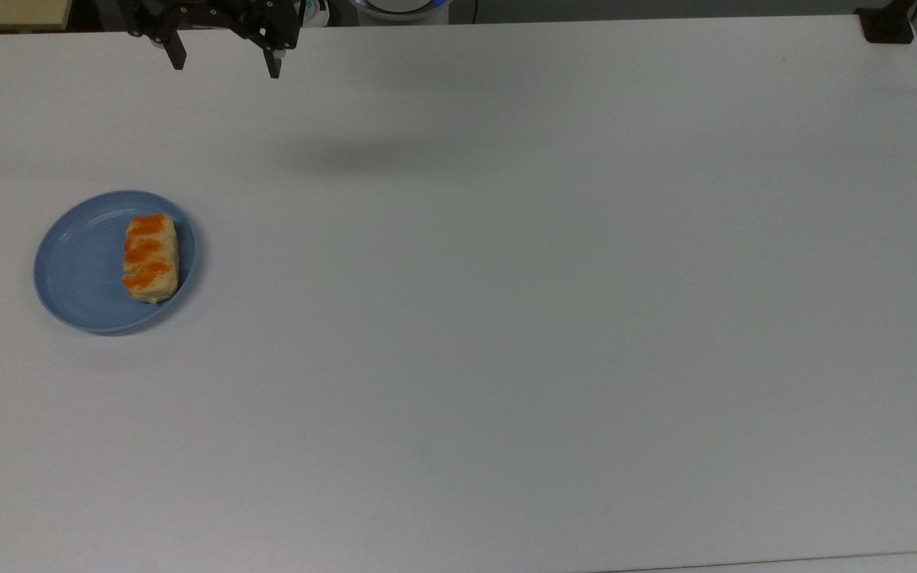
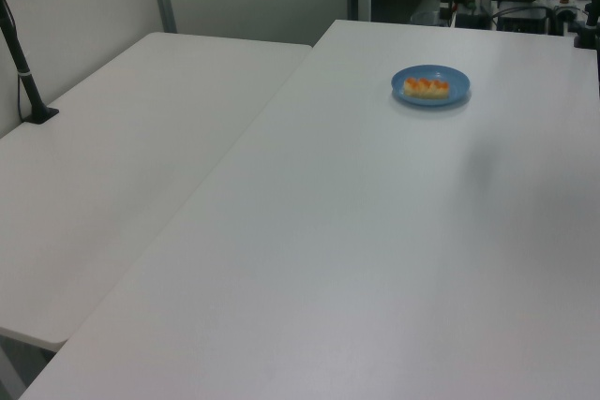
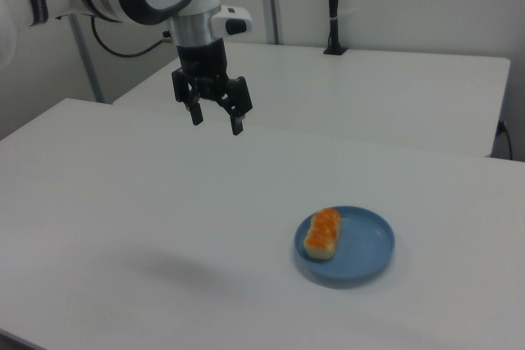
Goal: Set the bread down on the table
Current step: 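Move the open gripper down toward the bread on the blue plate, then lower the gripper around the bread and close it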
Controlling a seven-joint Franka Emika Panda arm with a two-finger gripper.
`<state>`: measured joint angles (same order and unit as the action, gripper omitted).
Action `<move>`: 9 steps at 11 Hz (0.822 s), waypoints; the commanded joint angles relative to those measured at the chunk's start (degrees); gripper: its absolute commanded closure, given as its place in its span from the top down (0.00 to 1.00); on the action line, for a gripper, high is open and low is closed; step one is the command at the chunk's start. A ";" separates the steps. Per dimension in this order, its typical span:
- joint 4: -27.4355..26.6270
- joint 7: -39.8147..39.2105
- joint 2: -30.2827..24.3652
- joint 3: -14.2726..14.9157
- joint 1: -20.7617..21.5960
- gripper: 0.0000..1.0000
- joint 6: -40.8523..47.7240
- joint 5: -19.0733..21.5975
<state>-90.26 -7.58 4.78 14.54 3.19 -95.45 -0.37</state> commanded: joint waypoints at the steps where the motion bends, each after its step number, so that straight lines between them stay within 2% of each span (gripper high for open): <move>1: -0.53 0.03 1.97 0.40 -1.42 1.00 -3.76 0.81; 3: -0.53 0.38 7.23 0.75 -4.22 1.00 -13.05 0.73; 6: -0.79 -0.41 13.75 1.19 -7.39 1.00 -21.51 0.37; 8: -1.06 -4.77 17.70 1.28 -9.25 1.00 -25.74 0.02; 9: -1.14 -8.03 18.24 2.24 -9.95 1.00 -26.36 0.20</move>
<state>-91.16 -9.32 21.46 15.34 -5.80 -119.25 -0.43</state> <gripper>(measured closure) 0.000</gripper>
